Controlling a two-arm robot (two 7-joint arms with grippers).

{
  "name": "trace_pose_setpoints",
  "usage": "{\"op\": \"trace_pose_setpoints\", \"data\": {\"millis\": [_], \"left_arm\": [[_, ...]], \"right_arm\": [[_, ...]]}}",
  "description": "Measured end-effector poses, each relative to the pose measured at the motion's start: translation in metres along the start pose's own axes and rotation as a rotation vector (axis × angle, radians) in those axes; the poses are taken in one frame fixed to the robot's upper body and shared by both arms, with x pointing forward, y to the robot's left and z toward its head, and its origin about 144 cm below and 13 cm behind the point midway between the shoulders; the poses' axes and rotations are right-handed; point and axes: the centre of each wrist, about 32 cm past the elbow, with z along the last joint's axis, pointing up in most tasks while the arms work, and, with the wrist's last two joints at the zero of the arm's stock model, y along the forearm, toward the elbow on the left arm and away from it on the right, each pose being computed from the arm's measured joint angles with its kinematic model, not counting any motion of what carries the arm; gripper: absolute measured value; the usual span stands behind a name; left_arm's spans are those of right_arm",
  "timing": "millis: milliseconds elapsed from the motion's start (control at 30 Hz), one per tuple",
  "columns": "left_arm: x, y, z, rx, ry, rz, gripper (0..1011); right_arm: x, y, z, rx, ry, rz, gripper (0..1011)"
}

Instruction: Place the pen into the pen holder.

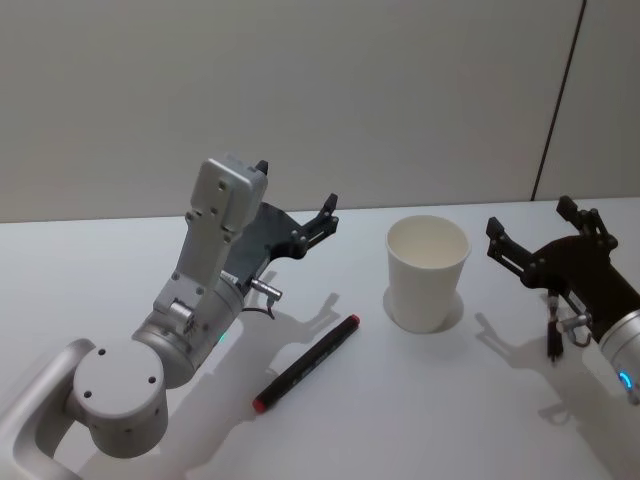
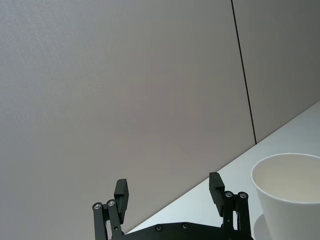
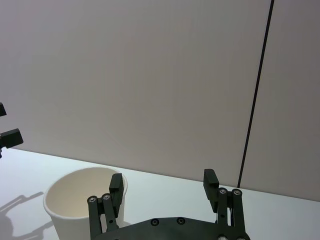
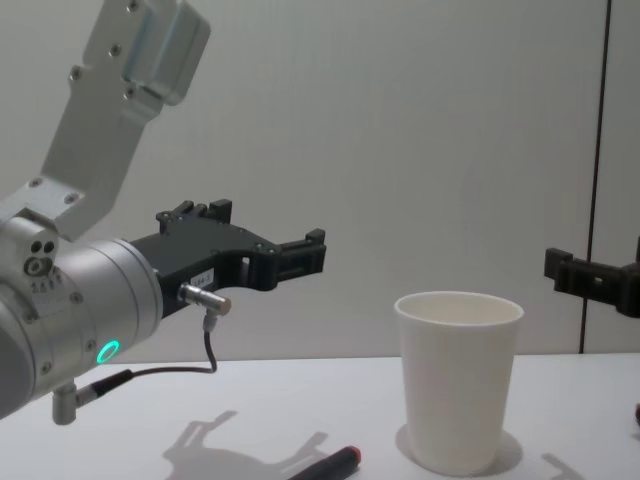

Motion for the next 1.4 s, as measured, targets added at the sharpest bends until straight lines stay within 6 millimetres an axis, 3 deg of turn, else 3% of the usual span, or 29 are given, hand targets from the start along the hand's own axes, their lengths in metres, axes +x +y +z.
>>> {"op": "trace_pose_setpoints", "data": {"millis": [1400], "left_arm": [[0.0000, 0.0000, 0.0000, 0.000, 0.000, 0.000, 1001]], "right_arm": [[0.0000, 0.0000, 0.0000, 0.000, 0.000, 0.000, 1001]]}}
